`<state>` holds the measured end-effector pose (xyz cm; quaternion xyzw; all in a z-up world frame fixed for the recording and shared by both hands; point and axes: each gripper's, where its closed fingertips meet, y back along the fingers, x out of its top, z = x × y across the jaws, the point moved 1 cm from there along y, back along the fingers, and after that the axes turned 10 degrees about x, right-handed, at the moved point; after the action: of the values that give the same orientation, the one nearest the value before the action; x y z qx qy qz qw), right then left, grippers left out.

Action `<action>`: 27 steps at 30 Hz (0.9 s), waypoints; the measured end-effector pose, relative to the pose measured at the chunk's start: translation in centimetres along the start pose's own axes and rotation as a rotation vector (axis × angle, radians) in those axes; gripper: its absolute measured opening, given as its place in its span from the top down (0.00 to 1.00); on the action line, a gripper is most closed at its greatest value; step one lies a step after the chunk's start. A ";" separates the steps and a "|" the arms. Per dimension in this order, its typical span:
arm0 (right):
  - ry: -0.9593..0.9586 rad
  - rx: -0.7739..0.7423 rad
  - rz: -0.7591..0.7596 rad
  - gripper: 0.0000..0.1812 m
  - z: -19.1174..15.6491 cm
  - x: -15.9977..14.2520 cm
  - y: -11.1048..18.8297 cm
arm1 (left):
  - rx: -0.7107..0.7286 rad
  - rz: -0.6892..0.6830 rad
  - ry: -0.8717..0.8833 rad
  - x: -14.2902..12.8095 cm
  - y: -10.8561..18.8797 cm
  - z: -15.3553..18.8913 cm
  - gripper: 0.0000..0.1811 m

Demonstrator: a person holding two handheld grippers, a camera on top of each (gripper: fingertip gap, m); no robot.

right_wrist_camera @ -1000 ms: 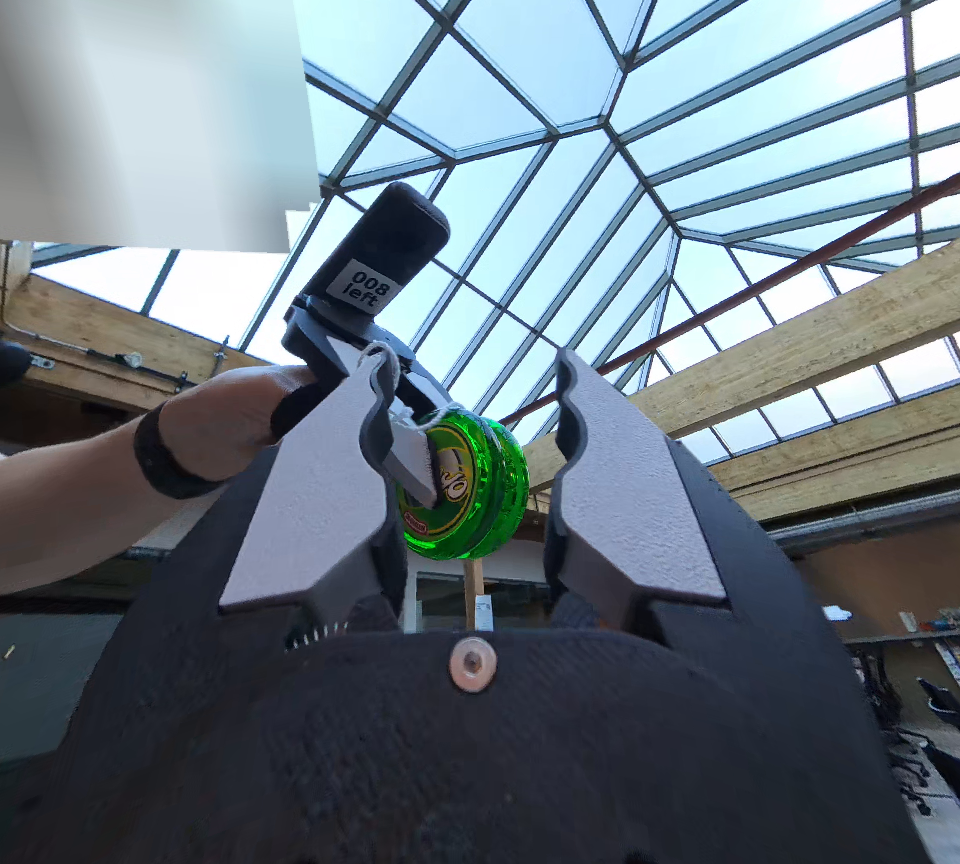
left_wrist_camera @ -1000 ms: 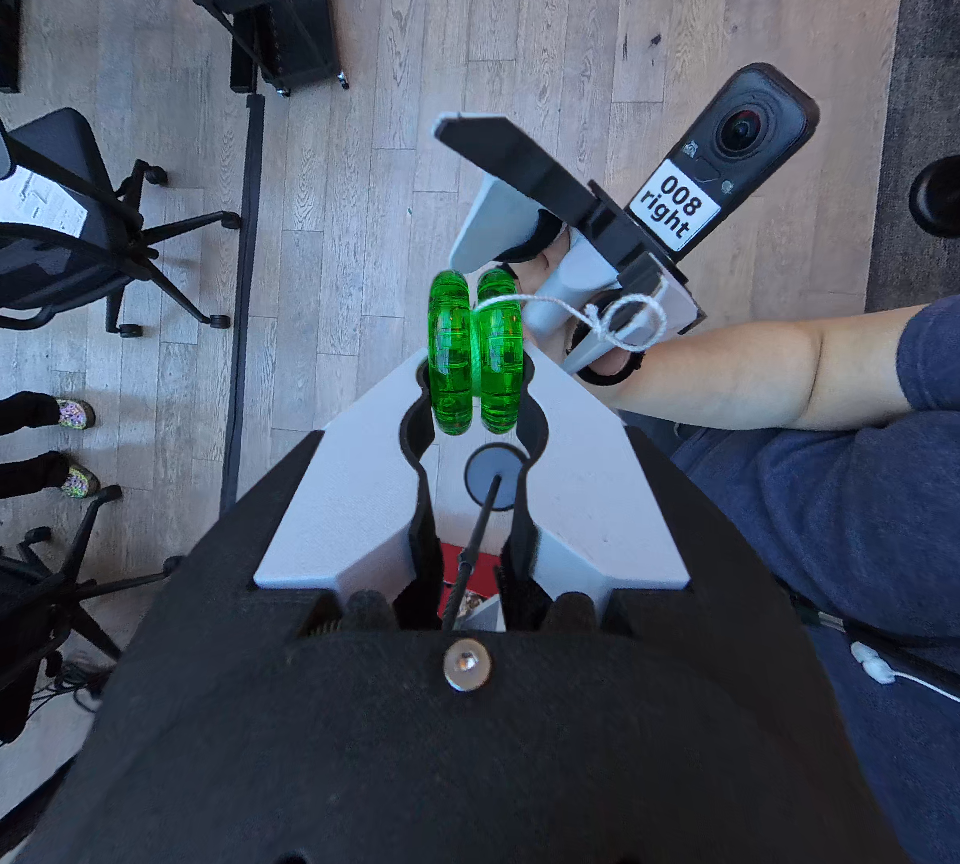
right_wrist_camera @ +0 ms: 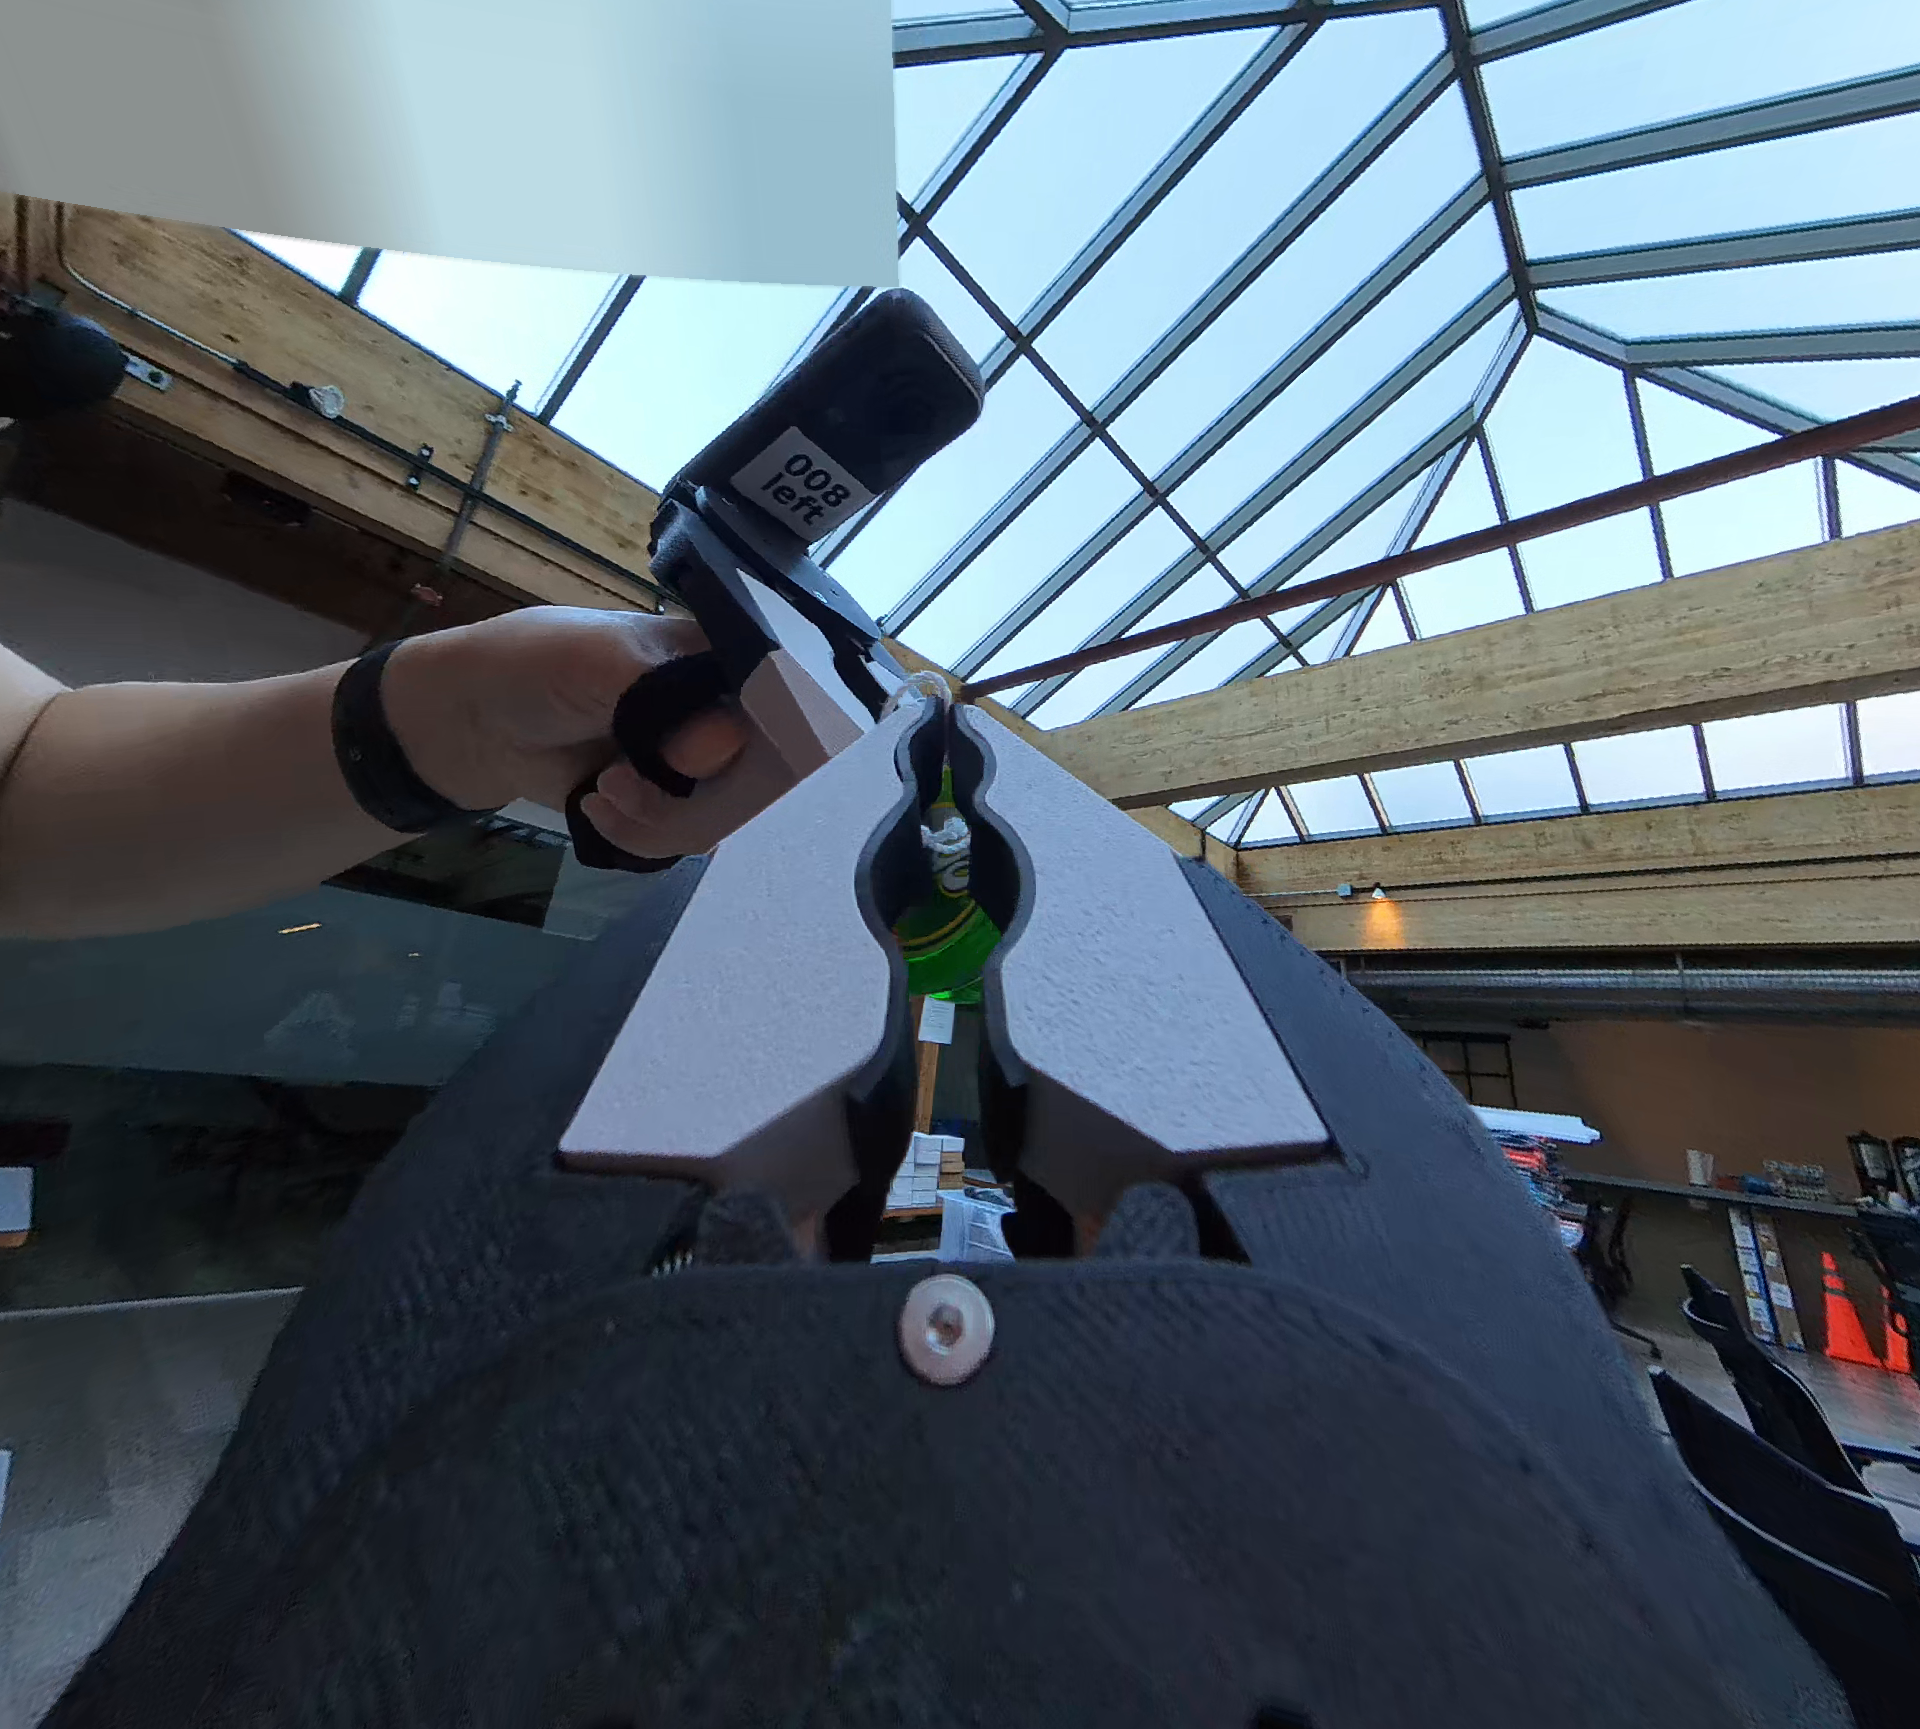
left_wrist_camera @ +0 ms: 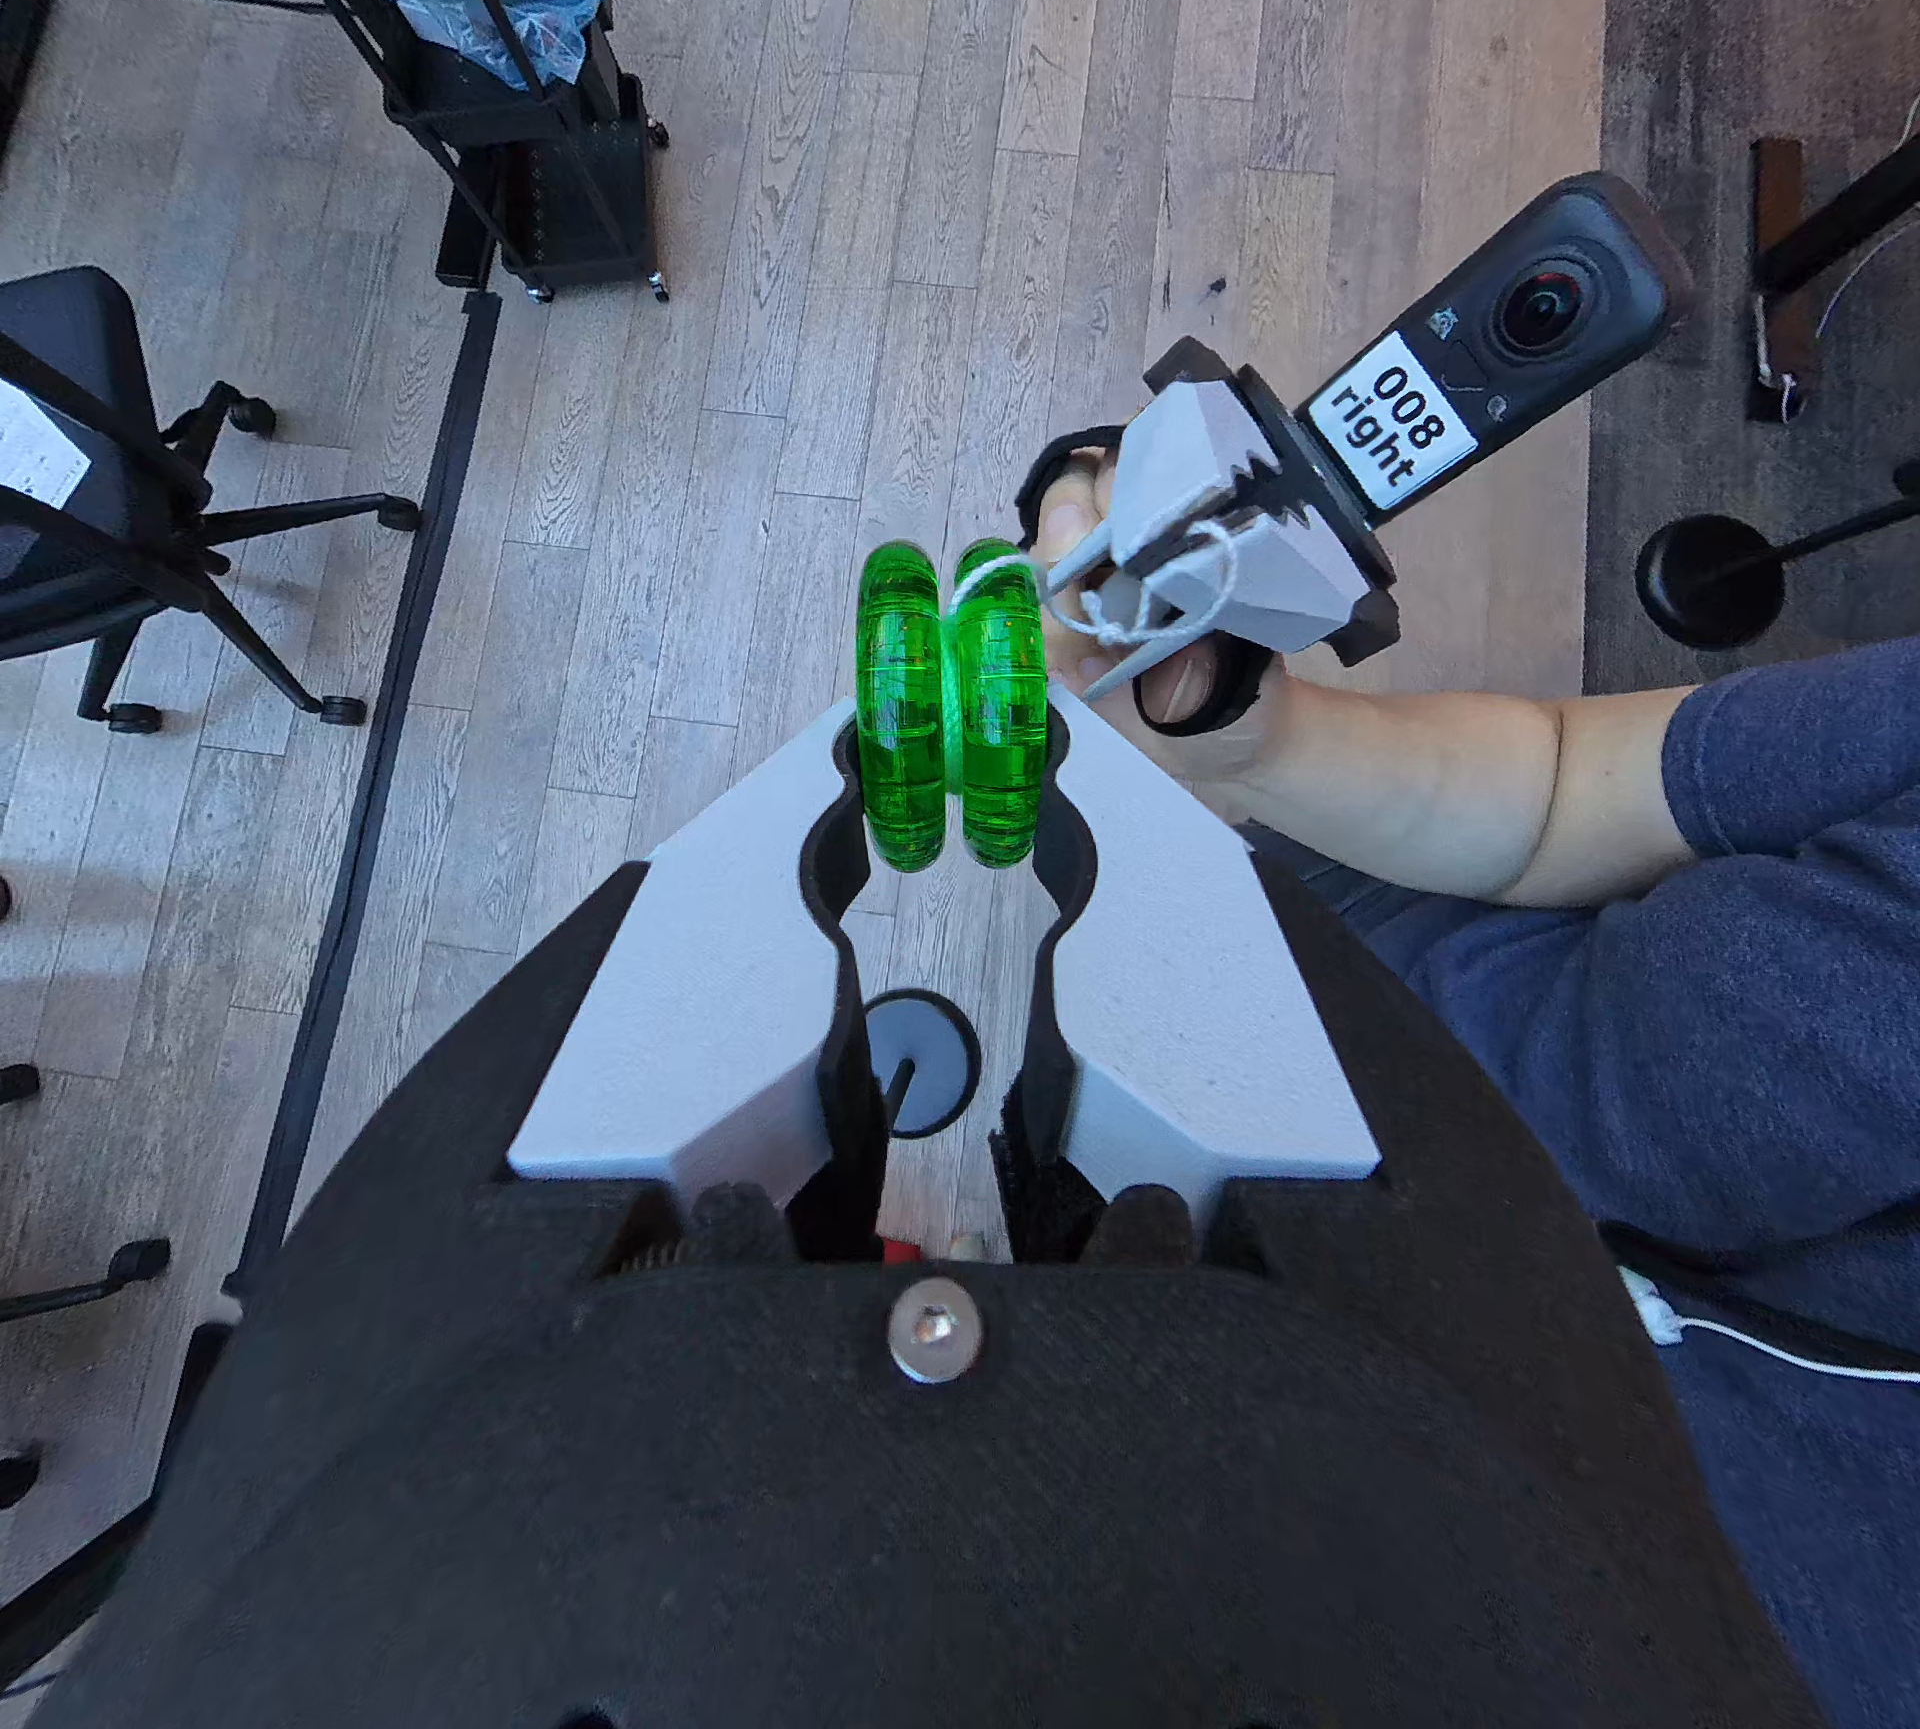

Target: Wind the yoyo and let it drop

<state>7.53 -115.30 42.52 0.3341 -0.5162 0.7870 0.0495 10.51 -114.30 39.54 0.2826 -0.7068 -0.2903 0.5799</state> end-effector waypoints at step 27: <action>-0.458 0.010 0.041 0.78 3.1 -1.9 3.3 | -0.045 -0.092 -0.200 -3.0 0.6 1.6 0.86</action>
<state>9.05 -118.95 39.60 0.4938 -0.5166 0.6941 -0.0865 9.38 -111.60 37.75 0.2714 -0.7407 -0.3593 0.4986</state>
